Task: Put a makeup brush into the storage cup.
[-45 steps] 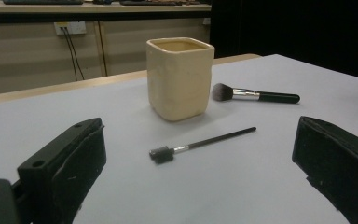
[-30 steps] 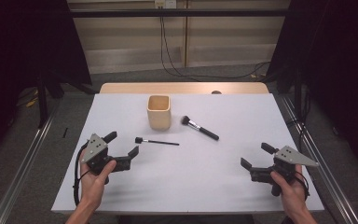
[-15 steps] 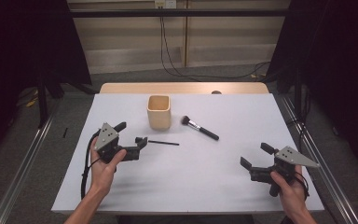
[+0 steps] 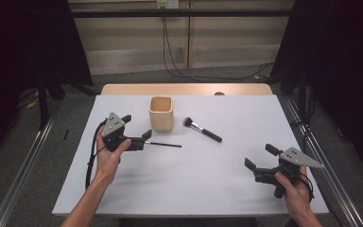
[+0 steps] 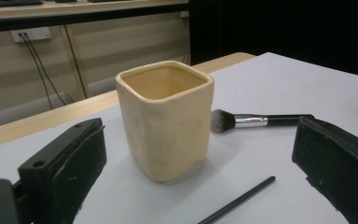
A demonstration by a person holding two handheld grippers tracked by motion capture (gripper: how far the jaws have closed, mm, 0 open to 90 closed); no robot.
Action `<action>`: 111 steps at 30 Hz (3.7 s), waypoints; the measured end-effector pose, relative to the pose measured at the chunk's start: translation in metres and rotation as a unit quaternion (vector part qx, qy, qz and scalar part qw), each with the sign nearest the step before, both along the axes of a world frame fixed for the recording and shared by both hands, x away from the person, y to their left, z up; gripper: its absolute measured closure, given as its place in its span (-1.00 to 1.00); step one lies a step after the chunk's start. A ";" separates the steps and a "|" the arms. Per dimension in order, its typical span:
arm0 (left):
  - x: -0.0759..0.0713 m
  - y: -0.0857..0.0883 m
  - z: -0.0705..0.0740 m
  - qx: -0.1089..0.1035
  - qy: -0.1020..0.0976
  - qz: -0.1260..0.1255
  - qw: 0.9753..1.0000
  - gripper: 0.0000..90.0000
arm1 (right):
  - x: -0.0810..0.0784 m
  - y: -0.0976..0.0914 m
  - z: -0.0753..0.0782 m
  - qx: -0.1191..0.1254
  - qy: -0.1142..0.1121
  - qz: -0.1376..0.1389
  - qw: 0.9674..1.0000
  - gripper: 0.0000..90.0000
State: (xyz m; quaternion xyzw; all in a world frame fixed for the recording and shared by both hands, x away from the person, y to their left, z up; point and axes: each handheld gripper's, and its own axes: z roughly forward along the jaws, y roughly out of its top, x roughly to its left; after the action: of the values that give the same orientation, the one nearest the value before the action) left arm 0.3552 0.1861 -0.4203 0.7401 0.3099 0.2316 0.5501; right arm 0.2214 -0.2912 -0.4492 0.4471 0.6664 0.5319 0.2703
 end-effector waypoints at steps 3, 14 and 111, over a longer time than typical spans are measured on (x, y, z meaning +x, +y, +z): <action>0.004 -0.004 0.001 0.015 -0.002 -0.006 1.000 -0.93 | 0.000 0.001 0.000 -0.006 0.002 0.001 1.000 -0.99; 0.011 -0.015 -0.002 0.082 0.030 -0.029 0.996 -0.91 | -0.002 -0.001 -0.001 -0.015 0.005 0.002 1.000 -0.99; 0.080 -0.076 -0.028 0.430 0.309 -0.211 0.822 0.56 | -0.007 0.000 -0.001 -0.032 0.007 0.013 0.999 -0.99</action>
State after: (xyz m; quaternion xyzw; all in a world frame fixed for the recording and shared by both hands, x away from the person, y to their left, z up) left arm 0.4352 0.1097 -0.4478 0.9815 0.1692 -0.0209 0.0873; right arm 0.2145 -0.2915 -0.4503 0.4332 0.6908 0.5106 0.2729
